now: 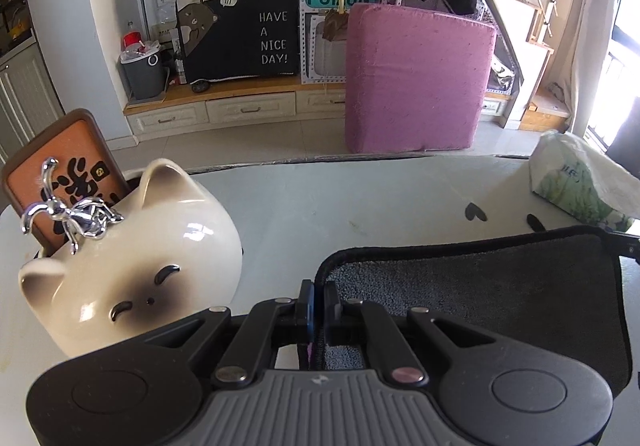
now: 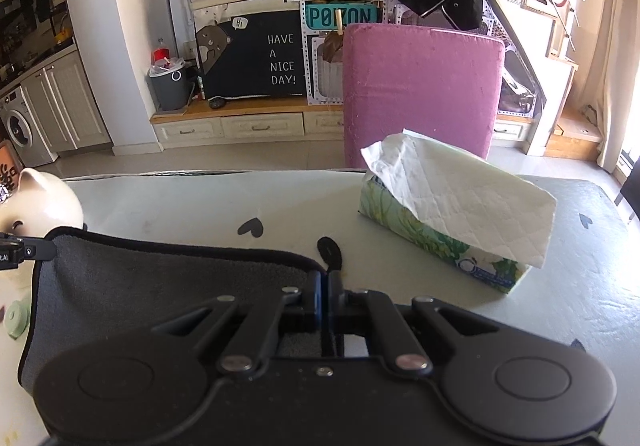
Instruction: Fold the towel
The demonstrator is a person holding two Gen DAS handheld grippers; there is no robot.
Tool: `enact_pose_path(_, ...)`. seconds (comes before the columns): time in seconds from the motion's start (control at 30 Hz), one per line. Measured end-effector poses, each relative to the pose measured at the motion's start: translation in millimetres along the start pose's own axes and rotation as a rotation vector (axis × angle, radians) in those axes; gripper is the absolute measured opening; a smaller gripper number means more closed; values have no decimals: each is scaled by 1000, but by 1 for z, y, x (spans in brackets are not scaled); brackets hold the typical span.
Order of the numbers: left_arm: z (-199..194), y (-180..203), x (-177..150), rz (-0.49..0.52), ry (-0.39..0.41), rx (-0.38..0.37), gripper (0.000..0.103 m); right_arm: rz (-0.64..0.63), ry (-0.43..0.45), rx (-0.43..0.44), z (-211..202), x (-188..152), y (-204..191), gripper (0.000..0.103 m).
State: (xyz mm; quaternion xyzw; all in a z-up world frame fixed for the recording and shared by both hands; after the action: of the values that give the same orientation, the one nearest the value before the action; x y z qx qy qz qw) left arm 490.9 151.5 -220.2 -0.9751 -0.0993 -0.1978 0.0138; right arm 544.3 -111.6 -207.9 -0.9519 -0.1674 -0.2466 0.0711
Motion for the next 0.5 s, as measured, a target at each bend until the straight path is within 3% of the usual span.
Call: enact_pose_path(0.5,19,-2,5,-33,-43,16,5,-9,-36,4,20,12,-2,3)
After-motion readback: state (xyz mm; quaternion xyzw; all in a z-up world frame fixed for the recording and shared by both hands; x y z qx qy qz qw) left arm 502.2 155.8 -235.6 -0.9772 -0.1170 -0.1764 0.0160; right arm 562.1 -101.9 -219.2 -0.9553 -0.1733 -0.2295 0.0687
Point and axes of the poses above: each gripper's, at about its wrist camera, not at the fingertips, and z roughly the way its jaws point, y to its right, x to its top, the point moved 7 cm from there along z, roughly the way its jaws point, and after that the axes turned 15 degrees about -y, right-handed, at the moved point
